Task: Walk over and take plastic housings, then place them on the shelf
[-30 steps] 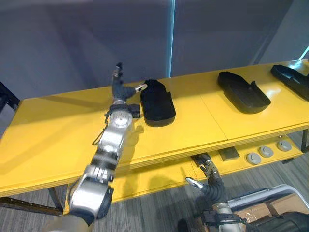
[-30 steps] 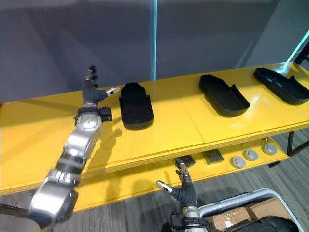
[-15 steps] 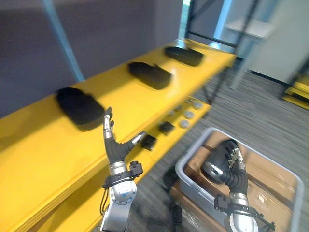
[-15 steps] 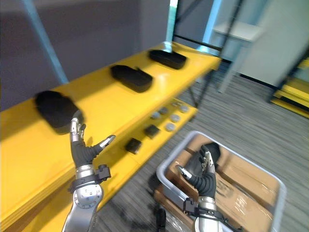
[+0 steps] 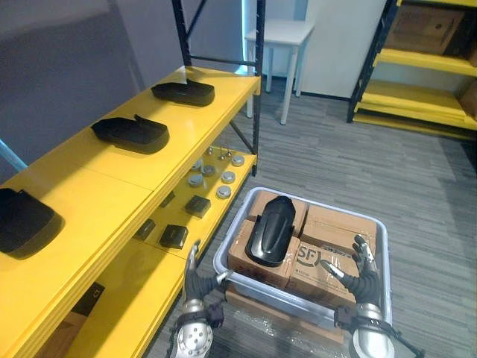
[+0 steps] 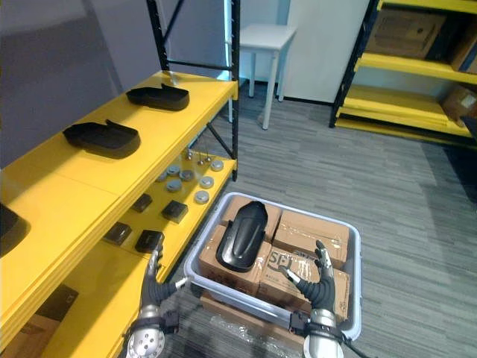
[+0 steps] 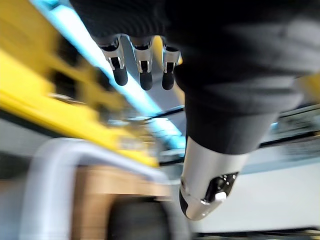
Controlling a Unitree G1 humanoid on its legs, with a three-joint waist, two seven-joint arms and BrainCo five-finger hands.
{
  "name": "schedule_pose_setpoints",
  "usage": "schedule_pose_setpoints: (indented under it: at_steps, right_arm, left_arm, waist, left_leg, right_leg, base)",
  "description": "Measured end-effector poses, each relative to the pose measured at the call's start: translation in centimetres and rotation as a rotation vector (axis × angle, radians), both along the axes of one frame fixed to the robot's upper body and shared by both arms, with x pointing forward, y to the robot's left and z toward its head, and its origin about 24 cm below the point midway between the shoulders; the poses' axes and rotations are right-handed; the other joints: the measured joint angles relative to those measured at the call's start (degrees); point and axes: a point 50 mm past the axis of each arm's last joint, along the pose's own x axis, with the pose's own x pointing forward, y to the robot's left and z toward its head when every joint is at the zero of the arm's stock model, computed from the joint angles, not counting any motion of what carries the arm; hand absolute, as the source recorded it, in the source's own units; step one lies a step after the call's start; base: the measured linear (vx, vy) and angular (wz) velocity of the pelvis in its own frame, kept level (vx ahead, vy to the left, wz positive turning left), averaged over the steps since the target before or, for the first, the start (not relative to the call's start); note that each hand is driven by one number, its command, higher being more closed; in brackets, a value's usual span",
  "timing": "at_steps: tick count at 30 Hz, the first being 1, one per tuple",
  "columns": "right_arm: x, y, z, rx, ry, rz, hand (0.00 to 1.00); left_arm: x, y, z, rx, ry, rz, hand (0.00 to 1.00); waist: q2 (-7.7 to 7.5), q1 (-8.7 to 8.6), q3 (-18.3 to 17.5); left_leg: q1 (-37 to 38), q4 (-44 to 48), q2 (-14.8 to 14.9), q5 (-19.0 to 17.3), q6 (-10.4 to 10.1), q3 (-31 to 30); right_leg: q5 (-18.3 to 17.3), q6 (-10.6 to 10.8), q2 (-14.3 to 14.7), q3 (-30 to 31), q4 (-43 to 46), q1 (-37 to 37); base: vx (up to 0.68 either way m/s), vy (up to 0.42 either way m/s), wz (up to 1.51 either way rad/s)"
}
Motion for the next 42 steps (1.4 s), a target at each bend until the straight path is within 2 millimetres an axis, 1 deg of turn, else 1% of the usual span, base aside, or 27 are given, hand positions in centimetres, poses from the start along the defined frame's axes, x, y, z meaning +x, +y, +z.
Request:
schedule_pose_setpoints:
  at_steps: [1, 2, 3, 4, 5, 6, 7, 8, 9, 10, 12, 13, 15, 18, 20, 23, 26, 27, 29, 32, 34, 35, 36, 38, 40, 41, 42]
  right_arm:
    - [1.6, 0.1, -0.2, -0.009, 0.022, -0.035, 0.0]
    - [3.3, 0.0, 0.2, -0.005, 0.017, -0.078, 0.0]
    - [4.5, -0.1, 1.0, 0.001, -0.003, -0.113, 0.0]
    - [5.2, -0.2, 1.6, 0.02, -0.018, -0.144, 0.0]
    - [6.4, -0.5, 3.3, 0.044, -0.075, -0.202, 0.0]
    - [7.5, -1.0, 4.8, 0.06, -0.121, -0.248, 0.0]
    - [8.8, -1.7, 6.6, 0.073, -0.156, -0.3, 0.0]
    - [10.1, -2.2, 8.0, 0.075, -0.17, -0.336, 0.0]
    - [10.7, -2.5, 8.7, 0.072, -0.176, -0.353, 0.0]
    - [11.5, -3.2, 10.0, 0.063, -0.186, -0.384, 0.0]
    - [12.8, -4.5, 12.0, 0.04, -0.19, -0.429, 0.0]
    - [12.9, -4.6, 12.2, 0.036, -0.187, -0.434, 0.0]
    - [13.7, -6.5, 13.5, -0.004, -0.162, -0.478, 0.0]
    - [14.1, -7.7, 13.9, 0.004, -0.121, -0.501, 0.0]
    - [14.3, -8.2, 13.1, 0.003, -0.057, -0.506, 0.0]
    - [14.7, -7.4, 11.4, -0.013, 0.037, -0.435, 0.0]
    - [14.9, -7.1, 11.9, -0.042, 0.032, -0.405, 0.0]
    - [15.1, -6.8, 12.0, -0.042, 0.034, -0.379, 1.0]
    - [15.3, -6.1, 11.9, -0.053, 0.04, -0.351, 1.0]
    - [15.6, -5.1, 11.8, -0.07, 0.042, -0.3, 1.0]
    - [15.5, -4.7, 11.6, -0.079, 0.034, -0.277, 1.0]
    - [15.5, -4.4, 11.3, -0.096, 0.041, -0.26, 1.0]
    - [15.5, -3.8, 11.1, -0.143, 0.051, -0.235, 1.0]
    - [15.7, -3.1, 11.0, -0.169, 0.058, -0.204, 1.0]
    - [15.7, -2.5, 10.7, -0.227, 0.095, -0.191, 1.0]
    - [15.7, -2.6, 10.6, -0.242, 0.101, -0.196, 1.0]
    - [15.7, -2.9, 10.6, -0.261, 0.114, -0.205, 1.0]
  left_arm:
    - [-0.6, 0.6, -1.3, 0.059, 0.059, 0.012, 0.0]
    - [-1.0, 0.8, -2.2, 0.115, 0.105, 0.008, 0.0]
    - [-1.2, 0.9, -2.9, 0.156, 0.135, -0.002, 0.0]
    - [-1.0, 1.0, -3.1, 0.188, 0.146, -0.015, 0.0]
    - [-0.5, 1.0, -3.4, 0.24, 0.153, -0.049, 0.0]
    - [0.0, 1.0, -3.4, 0.27, 0.151, -0.073, 0.0]
    - [0.2, 0.8, -3.6, 0.309, 0.156, -0.104, 0.0]
    - [0.0, 0.9, -4.1, 0.339, 0.172, -0.125, 0.0]
    - [-0.2, 0.9, -4.4, 0.346, 0.185, -0.134, 0.0]
    - [-0.6, 0.9, -5.1, 0.356, 0.214, -0.153, 0.0]
    - [-0.7, 1.1, -5.3, 0.36, 0.207, -0.143, 0.0]
    - [-0.7, 1.1, -5.3, 0.359, 0.206, -0.144, 0.0]
    - [-0.2, 1.0, -5.2, 0.355, 0.188, -0.145, 0.0]
    - [0.1, 1.1, -5.3, 0.33, 0.192, -0.123, 0.0]
    - [0.6, 1.2, -5.3, 0.322, 0.198, -0.116, 0.0]
    - [1.2, 1.8, -5.5, 0.309, 0.221, -0.079, 0.0]
    - [1.4, 2.5, -5.6, 0.287, 0.245, -0.028, 0.0]
    - [1.4, 2.8, -5.8, 0.284, 0.264, -0.01, 0.0]
    - [1.4, 3.1, -5.9, 0.273, 0.277, 0.019, 0.0]
    - [1.4, 3.4, -5.9, 0.247, 0.282, 0.051, 0.0]
    - [1.5, 3.4, -5.8, 0.244, 0.278, 0.053, 0.0]
    - [1.5, 3.4, -5.8, 0.24, 0.279, 0.059, 0.0]
    - [1.5, 3.4, -5.8, 0.232, 0.282, 0.066, 0.0]
    - [1.5, 3.4, -5.8, 0.222, 0.285, 0.071, 0.0]
    - [1.7, 3.0, -5.5, 0.209, 0.261, 0.069, 0.0]
    - [1.8, 2.7, -5.2, 0.202, 0.245, 0.067, 0.0]
    - [2.1, 2.1, -4.3, 0.188, 0.195, 0.053, 0.0]
  waist:
    - [0.34, 0.85, 0.71]
    - [1.35, 1.39, 2.06]
    - [2.06, 1.86, 3.69]
    - [1.51, 2.19, 5.01]
    - [1.11, 2.3, 7.09]
    - [1.07, 2.54, 8.61]
    - [1.02, 3.09, 9.7]
    - [0.85, 3.45, 10.18]
    - [0.8, 3.85, 10.55]
    - [0.82, 4.82, 11.22]
    - [0.86, 5.41, 11.63]
    - [0.86, 5.51, 11.63]
    - [0.96, 6.46, 11.81]
    - [1.11, 6.54, 12.0]
    - [1.18, 7.12, 12.23]
    - [1.23, 7.44, 12.53]
    - [1.16, 7.46, 13.12]
    - [1.1, 7.44, 13.15]
    - [1.0, 7.38, 13.21]
    - [0.09, 6.87, 13.74]
    - [-0.1, 6.78, 13.76]
    - [-0.19, 6.77, 13.81]
    - [-0.33, 6.65, 13.89]
    - [-0.51, 6.4, 14.0]
    - [-0.83, 6.37, 14.17]
    - [-0.87, 6.4, 14.2]
    - [-0.99, 6.42, 14.27]
  left_leg:
    - [1.05, -9.61, -0.49, 0.49, 0.19, -1.65]
    - [2.21, -17.69, -0.55, 5.17, 0.4, -2.96]
    - [2.45, -19.11, -0.32, 10.76, -1.59, -3.52]
    - [2.3, -19.74, -1.13, 11.56, -1.43, -3.27]
    - [1.74, -22.27, -2.73, 12.96, -0.43, -3.64]
    - [1.03, -24.21, -3.86, 14.46, 0.17, -3.61]
    - [0.12, -26.84, -5.13, 16.16, 0.83, -3.27]
    - [-0.48, -29.24, -6.06, 17.41, 1.49, -2.93]
    - [-0.47, -30.16, -6.39, 17.87, 1.7, -2.43]
    - [-0.55, -30.99, -6.91, 18.36, 2.21, -1.59]
    - [-1.51, -31.19, -7.55, 18.56, 2.49, -1.61]
    - [-1.63, -31.2, -7.57, 18.56, 2.5, -1.65]
    - [-3.0, -31.09, -7.75, 18.63, 2.61, -2.2]
    - [-4.57, -30.74, -7.94, 18.76, 2.78, -3.53]
    - [-5.02, -30.67, -7.99, 18.77, 2.8, -4.1]
    - [-6.29, -30.71, -7.81, 18.81, 2.74, -5.76]
    - [-6.57, -30.83, -7.36, 19.11, 2.51, -6.64]
    - [-6.52, -30.91, -7.19, 19.16, 2.45, -6.79]
    - [-6.48, -31.28, -6.94, 19.4, 2.49, -6.88]
    - [-5.59, -33.09, -6.32, 20.49, 1.95, -6.89]
    - [-5.24, -34.17, -5.9, 21.41, 1.4, -6.94]
    - [-4.66, -35.36, -5.6, 22.09, 1.49, -6.82]
    - [-4.02, -36.52, -5.42, 22.87, 1.0, -6.7]
    - [-3.3, -37.67, -4.82, 23.71, 0.77, -6.64]
    - [-1.85, -39.79, -4.03, 24.82, 0.35, -6.71]
    - [-1.53, -40.25, -3.89, 25.04, 0.24, -6.76]
    - [-0.91, -41.13, -3.68, 25.5, 0.29, -6.8]
  right_leg:
    - [0.09, 0.16, -0.05, 0.82, -0.01, -0.1]
    - [0.0, 0.8, 0.39, 1.16, 0.02, -0.18]
    - [0.06, 1.54, 0.68, 2.11, 0.04, -0.23]
    - [0.32, 2.0, -0.15, 2.1, 0.02, -0.69]
    - [0.42, 2.67, -1.86, 1.63, 0.09, -2.24]
    - [0.86, 3.36, -3.02, 1.01, 0.03, -3.67]
    - [1.42, 4.17, -4.23, 1.12, -0.43, -5.52]
    - [2.12, 4.87, -5.06, 1.57, -1.46, -6.77]
    - [2.47, 5.13, -5.39, 1.93, -1.87, -7.16]
    - [3.04, 5.46, -5.98, 2.62, -2.54, -7.7]
    - [3.62, 6.11, -6.58, 2.76, -3.26, -8.38]
    - [3.66, 6.15, -6.61, 2.76, -3.27, -8.49]
    - [3.89, 6.35, -6.63, 2.26, -3.27, -9.48]
    - [3.93, 6.42, -6.57, 1.73, -3.2, -10.27]
    - [3.94, 6.44, -6.48, 1.25, -3.13, -10.46]
    - [3.94, 6.44, -6.0, 0.58, -2.84, -11.22]
    - [3.95, 6.44, -5.41, 0.6, -1.92, -11.73]
    - [3.95, 6.43, -5.22, 0.64, -1.78, -11.73]
    - [3.95, 6.43, -4.98, 0.69, -1.78, -11.83]
    - [3.93, 6.41, -4.44, 0.79, -1.81, -11.88]
    - [3.88, 6.33, -4.07, 0.8, -2.21, -11.86]
    - [3.68, 6.03, -3.84, 0.79, -2.26, -11.85]
    - [3.51, 5.77, -3.53, 0.79, -2.26, -11.83]
    - [3.43, 5.53, -3.07, 0.78, -2.21, -11.78]
    - [3.29, 5.07, -2.48, 0.71, -2.21, -11.21]
    - [3.27, 5.03, -2.35, 0.69, -2.21, -11.08]
    - [3.22, 4.95, -2.19, 0.61, -2.22, -10.83]
  base:
    - [0.16, 0.172, -0.37]
    - [0.15, 0.188, -0.46]
    - [0.1, 0.174, -0.29]
    - [0.04, 0.152, 0.01]
    - [0.01, 0.175, 0.27]
    - [-0.01, 0.187, 0.32]
    - [-0.02, 0.175, 0.21]
    - [0.0, 0.13, 0.06]
    - [0.04, 0.117, -0.11]
    - [0.06, 0.095, -0.14]
    - [0.05, 0.076, -0.02]
    - [0.04, 0.044, 0.07]
    - [0.04, 0.03, 0.1]
    - [0.01, 0.017, 0.19]
    - [0.01, 0.011, 0.13]
    - [0.0, 0.001, 0.19]
    - [0.01, -0.017, 0.08]
    - [0.0, 0.0, 0.0]
    - [0.0, 0.0, 0.0]
    - [0.01, -0.057, -0.05]
    - [0.0, -0.066, -0.05]
    - [0.0, -0.075, -0.08]
    - [0.0, -0.091, -0.08]
    - [0.0, -0.076, -0.06]
    - [0.01, -0.07, 0.0]
    - [0.03, -0.054, 0.04]
    - [0.03, -0.044, 0.04]
